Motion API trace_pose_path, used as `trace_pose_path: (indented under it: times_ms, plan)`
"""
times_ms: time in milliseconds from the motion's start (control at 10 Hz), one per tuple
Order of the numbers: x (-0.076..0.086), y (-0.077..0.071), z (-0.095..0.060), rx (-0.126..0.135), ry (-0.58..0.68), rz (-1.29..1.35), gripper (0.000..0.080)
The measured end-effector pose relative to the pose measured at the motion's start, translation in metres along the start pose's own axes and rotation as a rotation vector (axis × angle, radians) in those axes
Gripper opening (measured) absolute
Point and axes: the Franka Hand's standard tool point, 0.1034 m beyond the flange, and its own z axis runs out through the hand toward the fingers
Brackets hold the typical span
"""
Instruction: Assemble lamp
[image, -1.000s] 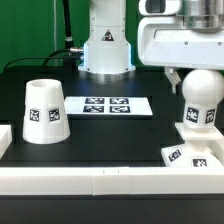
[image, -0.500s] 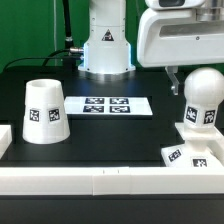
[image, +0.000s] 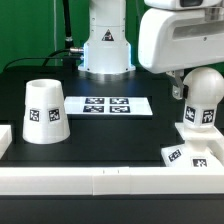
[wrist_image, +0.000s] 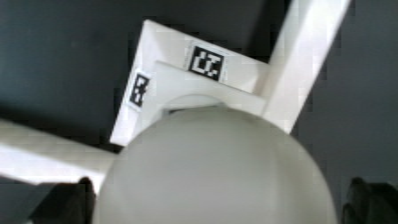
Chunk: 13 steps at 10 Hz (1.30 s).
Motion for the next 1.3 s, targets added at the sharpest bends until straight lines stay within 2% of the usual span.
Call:
trace_pose_path:
  times_ms: [100,600,1000,1300]
  plan:
    - [0.0003,0.0009,-0.0004,-0.014,-0.003,-0.107,0.0699]
    - [-0.0007,0.0033,-0.0002,-0.019,-0.01,-0.449,0.0699]
    - [0.002,0.0044,-0.0012,-0.072,-0.043,-0.81,0.0699]
    - [0.0,0.0063,0.0026,-0.071,-0.062,-1.0,0.0699]
